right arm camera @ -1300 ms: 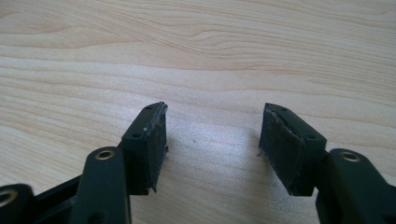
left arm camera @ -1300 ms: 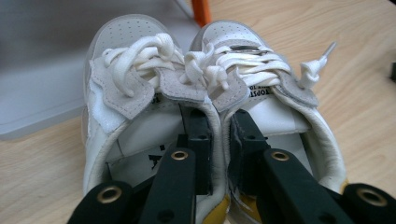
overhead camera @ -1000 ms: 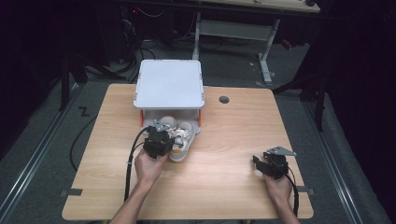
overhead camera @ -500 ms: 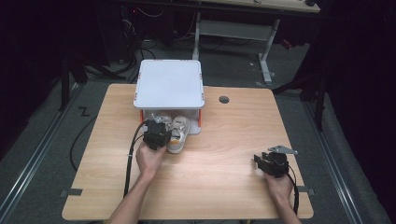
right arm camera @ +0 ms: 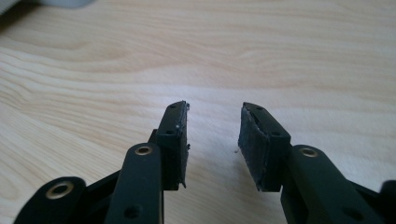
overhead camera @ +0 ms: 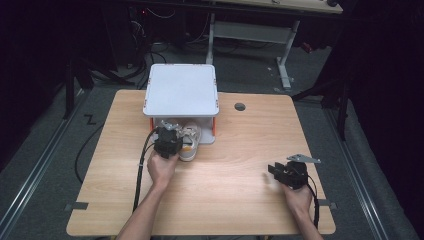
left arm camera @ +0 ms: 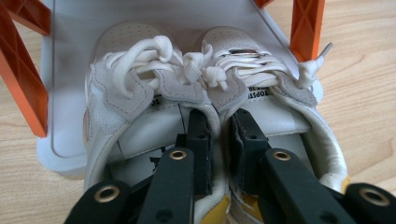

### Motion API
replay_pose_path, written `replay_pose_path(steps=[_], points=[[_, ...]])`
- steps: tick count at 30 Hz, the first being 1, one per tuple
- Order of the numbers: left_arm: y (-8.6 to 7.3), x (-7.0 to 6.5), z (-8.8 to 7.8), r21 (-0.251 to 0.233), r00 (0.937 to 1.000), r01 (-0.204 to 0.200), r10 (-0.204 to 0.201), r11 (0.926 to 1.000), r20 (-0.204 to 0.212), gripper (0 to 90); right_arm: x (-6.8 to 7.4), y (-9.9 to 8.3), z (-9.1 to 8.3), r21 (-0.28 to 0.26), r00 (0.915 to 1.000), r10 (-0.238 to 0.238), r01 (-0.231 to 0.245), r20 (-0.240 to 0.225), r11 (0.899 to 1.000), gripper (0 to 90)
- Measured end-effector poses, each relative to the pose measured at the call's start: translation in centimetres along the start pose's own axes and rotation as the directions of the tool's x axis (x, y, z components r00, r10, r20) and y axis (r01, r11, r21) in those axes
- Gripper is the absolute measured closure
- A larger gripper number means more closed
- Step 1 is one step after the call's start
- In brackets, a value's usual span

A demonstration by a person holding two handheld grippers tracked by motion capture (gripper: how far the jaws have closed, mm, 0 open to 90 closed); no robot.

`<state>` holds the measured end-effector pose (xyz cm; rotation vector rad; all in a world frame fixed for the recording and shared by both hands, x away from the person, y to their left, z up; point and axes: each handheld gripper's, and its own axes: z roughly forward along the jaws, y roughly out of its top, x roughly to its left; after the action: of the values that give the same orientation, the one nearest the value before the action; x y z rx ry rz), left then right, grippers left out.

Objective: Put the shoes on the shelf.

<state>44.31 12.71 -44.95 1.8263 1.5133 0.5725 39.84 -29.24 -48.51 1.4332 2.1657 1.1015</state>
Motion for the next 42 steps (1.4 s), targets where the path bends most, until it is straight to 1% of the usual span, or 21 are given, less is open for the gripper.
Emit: replay_pose_path(steps=[2,4,5,6,9,10,11,12,15,19,20,21,22,23,26,29,31,33,35,40,42], points=[[0.0,0.1,0.1,0.0,1.0,-0.002,0.002,1.0,-0.003,79.2,0.3,0.6,-0.1,-0.023,0.9998,0.003,-0.003,-0.018,1.0,62.4],[0.0,0.1,0.1,-0.003,1.0,0.004,-0.004,1.0,-0.002,79.0,0.7,1.2,-0.1,-0.029,0.9996,-0.005,0.004,-0.03,1.0,62.6],[0.0,0.1,0.2,-0.003,1.0,0.006,-0.006,1.0,-0.001,78.8,1.1,1.9,0.0,-0.041,0.9988,-0.019,0.017,-0.045,0.999,62.7],[0.0,0.2,0.2,-0.002,1.0,0.006,-0.006,1.0,-0.001,78.8,1.1,1.9,0.0,-0.041,0.9988,-0.019,0.017,-0.045,0.999,62.7],[0.0,0.3,0.2,0.0,1.0,0.007,-0.007,1.0,0.004,78.5,2.1,3.0,0.1,-0.05,0.997,-0.042,0.038,-0.066,0.998,63.2],[0.0,0.3,0.2,0.001,0.9999,0.012,-0.012,0.9999,0.006,78.2,2.8,3.8,0.0,-0.078,0.9958,-0.056,0.05,-0.073,0.996,64.1],[0.0,0.4,0.3,0.004,0.9999,0.014,-0.014,0.9999,0.009,78.0,3.1,4.3,-0.1,-0.086,0.9951,-0.058,0.051,-0.08,0.995,64.3],[0.0,0.5,0.3,0.006,0.9998,0.011,-0.011,0.9999,0.015,78.0,3.1,4.3,-0.1,-0.086,0.9951,-0.058,0.051,-0.08,0.995,64.3],[0.0,0.6,0.3,0.004,0.9997,0.015,-0.015,0.9999,0.018,78.0,4.1,6.1,-0.1,-0.109,0.9914,-0.084,0.073,-0.1,0.991,64.2],[0.1,0.5,0.5,-0.007,0.9992,0.037,-0.037,0.9993,0.012,78.2,5.6,9.0,-0.2,-0.135,0.9844,-0.124,0.107,-0.125,0.985,65.2],[0.1,0.5,0.6,-0.009,0.9991,0.04,-0.04,0.9991,0.013,78.3,6.0,9.8,-0.2,-0.139,0.9823,-0.132,0.113,-0.133,0.984,65.7],[0.1,0.5,0.6,-0.011,0.9987,0.049,-0.049,0.9987,0.014,78.3,6.7,11.3,0.0,-0.148,0.9774,-0.153,0.131,-0.146,0.98,66.8],[0.1,0.5,0.6,-0.011,0.9987,0.049,-0.049,0.9987,0.014,78.3,6.7,11.3,0.0,-0.148,0.9774,-0.153,0.131,-0.146,0.98,66.8],[0.1,0.5,0.6,-0.014,0.9988,0.048,-0.048,0.9987,0.012,78.3,7.1,12.1,0.1,-0.151,0.9752,-0.162,0.139,-0.151,0.979,67.2],[0.1,0.5,0.8,-0.023,0.9983,0.057,-0.057,0.9981,0.004,78.0,8.4,14.4,0.6,-0.161,0.9702,-0.178,0.152,-0.164,0.975,68.6],[0.2,0.5,1.0,-0.027,0.9969,0.077,-0.077,0.9967,0.014,74.8,10.0,16.5,1.5,-0.163,0.9643,-0.195,0.166,-0.18,0.973,69.8],[0.2,0.4,1.0,-0.027,0.9983,0.057,-0.057,0.998,0.011,73.0,11.0,17.6,2.1,-0.16,0.9579,-0.215,0.186,-0.191,0.97,72.0],[0.1,0.3,1.0,-0.029,0.9988,0.048,-0.048,0.9984,0.009,72.1,12.0,18.7,2.8,-0.155,0.9524,-0.226,0.196,-0.205,0.968,74.4],[0.1,0.3,1.1,-0.029,0.9991,0.042,-0.041,0.9987,0.009,71.3,12.9,19.7,3.4,-0.15,0.9491,-0.242,0.215,-0.201,0.965,75.7],[0.0,0.2,1.0,-0.027,0.9998,0.017,-0.016,0.9995,0.01,66.8,14.6,21.3,5.0,-0.138,0.9504,-0.253,0.23,-0.181,0.963,76.7],[0.0,0.2,1.0,-0.033,0.9998,0.02,-0.02,0.9993,0.009,63.9,15.0,21.6,5.6,-0.121,0.9525,-0.255,0.237,-0.166,0.964,76.8]])
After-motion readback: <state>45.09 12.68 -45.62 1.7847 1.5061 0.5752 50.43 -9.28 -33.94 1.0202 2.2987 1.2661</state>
